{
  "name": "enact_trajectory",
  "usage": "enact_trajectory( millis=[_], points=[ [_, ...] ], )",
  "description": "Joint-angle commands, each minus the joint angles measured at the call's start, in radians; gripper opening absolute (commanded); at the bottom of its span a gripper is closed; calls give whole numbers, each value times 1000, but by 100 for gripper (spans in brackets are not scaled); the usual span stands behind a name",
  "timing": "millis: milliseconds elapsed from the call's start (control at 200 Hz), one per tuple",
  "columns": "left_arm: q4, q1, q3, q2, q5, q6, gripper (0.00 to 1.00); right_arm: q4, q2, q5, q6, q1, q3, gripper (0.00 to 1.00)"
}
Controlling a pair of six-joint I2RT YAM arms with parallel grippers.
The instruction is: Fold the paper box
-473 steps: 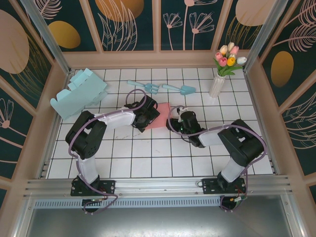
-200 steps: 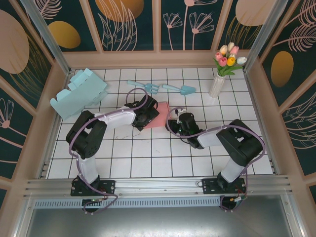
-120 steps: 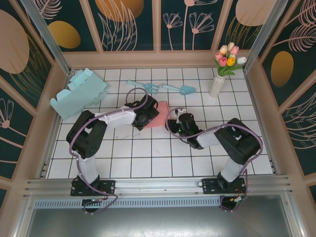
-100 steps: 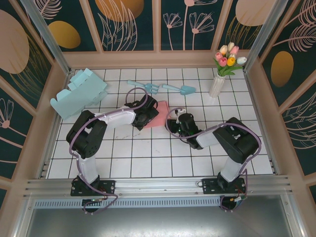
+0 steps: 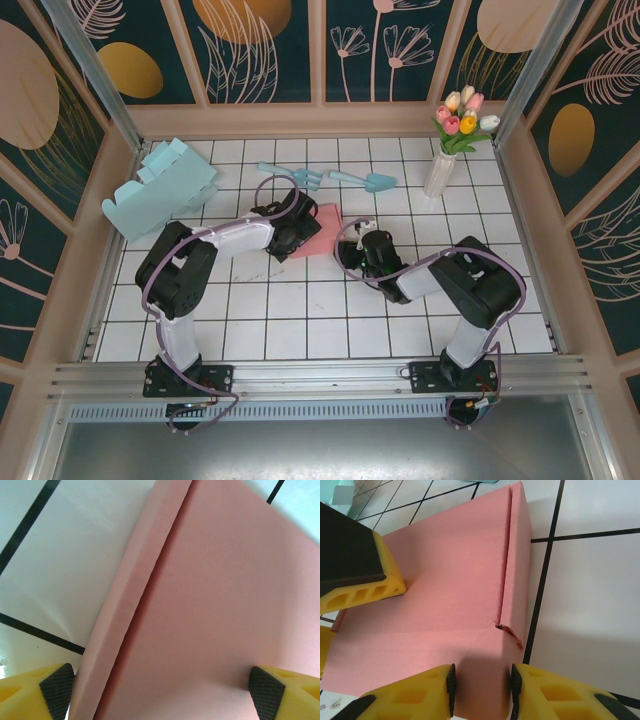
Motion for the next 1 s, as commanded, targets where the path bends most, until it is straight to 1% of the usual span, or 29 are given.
enact_trajectory(
  millis=[0, 415, 625, 831, 911, 996],
  points=[
    [-135, 37, -51, 82, -47, 25, 92, -22, 34, 34, -35, 6, -32, 36],
    [-130, 39, -55, 88, -53, 22, 91, 98, 97, 31, -75, 7, -47, 35],
    [-132, 38, -54, 90, -34, 19, 90, 178, 177, 31, -125, 5, -38, 35],
    [-129, 39, -51, 99, -20, 25, 90, 263, 236, 31, -121, -5, -37, 36],
    [-123, 39, -49, 108, -7, 30, 90, 235, 235, 50, -144, -3, -21, 38],
    [-117, 39, -49, 113, 14, 31, 90, 124, 223, 105, -157, 5, 19, 40]
  ],
)
